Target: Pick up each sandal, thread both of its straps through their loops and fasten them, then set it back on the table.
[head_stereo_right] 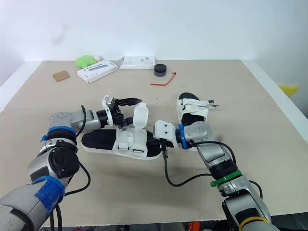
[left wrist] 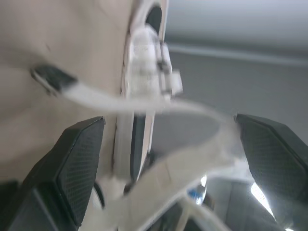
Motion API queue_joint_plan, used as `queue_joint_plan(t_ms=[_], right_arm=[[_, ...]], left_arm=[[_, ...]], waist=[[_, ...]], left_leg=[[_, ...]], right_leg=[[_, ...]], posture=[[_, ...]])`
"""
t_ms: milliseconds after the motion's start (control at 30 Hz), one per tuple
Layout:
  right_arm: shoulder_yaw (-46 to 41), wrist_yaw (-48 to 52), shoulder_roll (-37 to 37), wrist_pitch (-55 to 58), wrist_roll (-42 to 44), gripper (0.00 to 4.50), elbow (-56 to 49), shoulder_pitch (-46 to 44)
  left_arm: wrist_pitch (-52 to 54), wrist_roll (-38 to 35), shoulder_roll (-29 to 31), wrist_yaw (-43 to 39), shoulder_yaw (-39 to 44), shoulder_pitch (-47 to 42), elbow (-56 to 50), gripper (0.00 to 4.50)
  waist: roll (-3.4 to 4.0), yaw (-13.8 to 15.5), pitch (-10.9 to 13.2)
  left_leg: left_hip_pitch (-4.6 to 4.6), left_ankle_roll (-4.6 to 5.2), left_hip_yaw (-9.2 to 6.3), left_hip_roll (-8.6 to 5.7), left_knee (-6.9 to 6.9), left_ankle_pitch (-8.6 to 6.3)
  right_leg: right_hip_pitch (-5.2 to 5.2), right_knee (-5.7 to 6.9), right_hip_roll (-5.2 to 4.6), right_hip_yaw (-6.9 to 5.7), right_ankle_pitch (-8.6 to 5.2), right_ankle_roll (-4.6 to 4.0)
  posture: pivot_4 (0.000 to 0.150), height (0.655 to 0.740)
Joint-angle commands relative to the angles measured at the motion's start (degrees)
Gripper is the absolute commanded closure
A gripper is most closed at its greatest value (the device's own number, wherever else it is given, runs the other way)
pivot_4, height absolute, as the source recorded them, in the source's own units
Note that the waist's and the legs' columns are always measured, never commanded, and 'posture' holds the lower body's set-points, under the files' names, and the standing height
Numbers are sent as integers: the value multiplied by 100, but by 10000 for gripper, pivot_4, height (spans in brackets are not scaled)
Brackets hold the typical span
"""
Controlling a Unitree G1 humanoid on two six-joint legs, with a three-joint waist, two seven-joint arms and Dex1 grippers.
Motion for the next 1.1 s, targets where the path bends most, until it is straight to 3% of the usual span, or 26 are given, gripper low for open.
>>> queue_joint_plan(t_ms=[33, 367, 1067, 1100], right_arm=[[-16, -20, -74, 70, -65, 45000, -60, 86], [-24, -23, -84, 41, -77, 45000, -22, 43], [12, -20, -67, 9, -93, 45000, -65, 69], [13, -22, -64, 11, -90, 45000, -71, 74]], left_arm=[[-421, -162, -37, 147, 228, -211, 262, 587], [-849, -124, -320, 178, 165, -399, 593, 587], [-1145, -191, -265, 311, 218, -533, 928, 587], [-989, -190, -260, 94, 126, -526, 782, 5760]], waist=[[0, 0, 0], [0, 0, 0], [0, 0, 0], [0, 0, 0]], left_leg=[[0, 0, 0, 0, 0, 0], [-1, 0, -1, -4, -2, 0], [-2, 1, -3, -6, -2, 0], [-2, 1, -3, -6, -2, 0]], right_leg=[[0, 0, 0, 0, 0, 0], [0, -1, 0, 1, 0, 2], [0, -1, 0, 0, 0, 4], [0, -1, 0, 0, 0, 4]], posture=[[1500, 7400], [1500, 7400], [1500, 7400], [1500, 7400]])
